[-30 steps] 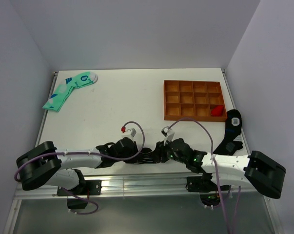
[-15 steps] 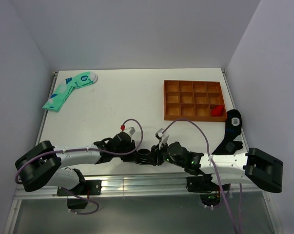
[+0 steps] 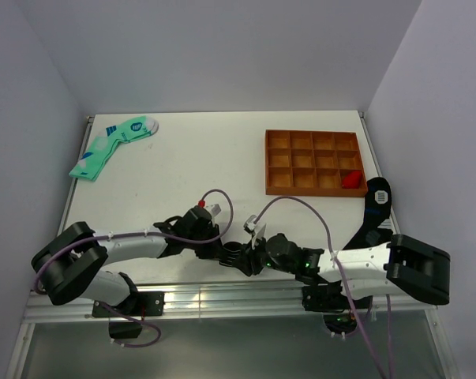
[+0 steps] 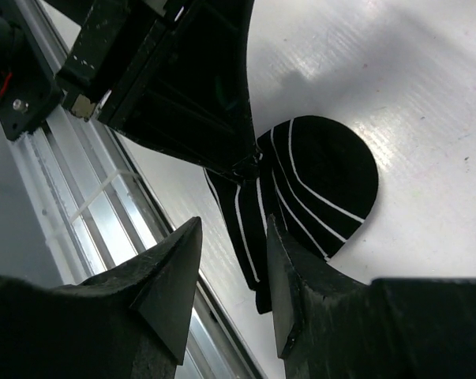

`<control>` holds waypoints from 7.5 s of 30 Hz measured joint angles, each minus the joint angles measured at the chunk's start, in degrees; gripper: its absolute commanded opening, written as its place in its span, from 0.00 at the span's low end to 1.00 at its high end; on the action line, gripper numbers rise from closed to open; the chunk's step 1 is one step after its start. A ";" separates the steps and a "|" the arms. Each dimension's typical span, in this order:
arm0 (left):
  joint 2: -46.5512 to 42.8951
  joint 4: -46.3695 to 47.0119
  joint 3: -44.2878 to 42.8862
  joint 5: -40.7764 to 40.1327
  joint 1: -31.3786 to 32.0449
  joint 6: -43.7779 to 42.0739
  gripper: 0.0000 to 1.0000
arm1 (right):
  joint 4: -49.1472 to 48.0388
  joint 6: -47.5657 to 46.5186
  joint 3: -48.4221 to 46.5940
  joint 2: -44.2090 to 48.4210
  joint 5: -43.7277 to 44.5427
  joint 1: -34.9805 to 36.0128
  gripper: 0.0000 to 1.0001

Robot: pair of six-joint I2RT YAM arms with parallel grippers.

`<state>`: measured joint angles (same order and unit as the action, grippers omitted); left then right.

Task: Roll the socks
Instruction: Roll the sock at the center of the board.

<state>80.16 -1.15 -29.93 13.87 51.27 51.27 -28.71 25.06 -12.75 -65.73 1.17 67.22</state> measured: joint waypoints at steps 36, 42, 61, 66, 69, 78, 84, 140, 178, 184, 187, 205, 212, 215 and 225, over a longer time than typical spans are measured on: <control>2.08 0.52 -0.33 5.90 -3.89 -0.04 0.00 | -6.16 -0.04 -2.71 -13.55 11.45 6.29 0.29; 1.29 1.42 0.74 6.25 -4.72 0.00 0.00 | -6.71 1.92 -3.43 -14.88 12.39 6.54 0.25; -6.91 10.54 10.12 3.08 -4.68 4.79 0.22 | -12.55 13.92 -0.72 -16.37 -3.21 -4.17 0.12; -11.21 9.51 11.89 0.15 -4.57 5.14 0.34 | -13.35 15.82 -0.79 -17.51 -7.15 -6.45 0.11; -13.79 9.18 13.11 -1.70 -4.57 5.05 0.36 | -13.46 17.03 -1.49 -18.71 -9.22 -7.48 0.11; -21.42 11.78 19.10 -6.93 -4.35 4.90 0.41 | -11.43 19.30 -5.20 -22.29 -14.78 -9.35 0.11; -26.16 18.97 25.31 -10.01 -3.10 4.76 0.44 | -8.11 20.24 -7.30 -23.30 -19.67 -12.00 0.12; -7.82 12.57 9.46 -29.24 12.94 3.72 0.01 | 5.38 18.56 -13.18 -23.87 -27.89 -17.49 0.29; 2.29 -7.28 -6.54 -13.05 7.98 4.37 0.00 | -3.37 10.01 6.45 6.43 7.39 -0.48 0.44; 3.78 -7.39 -7.43 -8.81 6.12 3.50 0.00 | -5.16 8.26 6.45 5.64 8.52 1.95 0.44; 4.48 -7.91 -8.00 -6.86 5.03 3.15 0.00 | -5.68 7.65 6.58 4.59 9.16 3.50 0.44; 6.97 -9.75 -9.97 -1.29 1.97 1.95 0.00 | -11.13 6.36 3.63 -10.12 18.51 10.75 0.40; 6.99 -9.62 -9.81 -1.09 1.53 1.95 0.04 | -10.64 8.81 2.43 -11.78 20.65 11.39 0.15; 6.43 -8.66 -8.96 -1.14 1.29 2.03 0.08 | -10.01 10.73 1.90 -12.15 20.79 11.39 0.13; 2.23 -0.63 -2.54 -3.87 1.33 5.09 0.36 | -9.42 19.28 1.75 -12.61 16.15 7.61 0.07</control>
<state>82.39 -1.78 -32.47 10.00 52.60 56.36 -38.13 44.34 -11.00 -78.35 17.32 74.83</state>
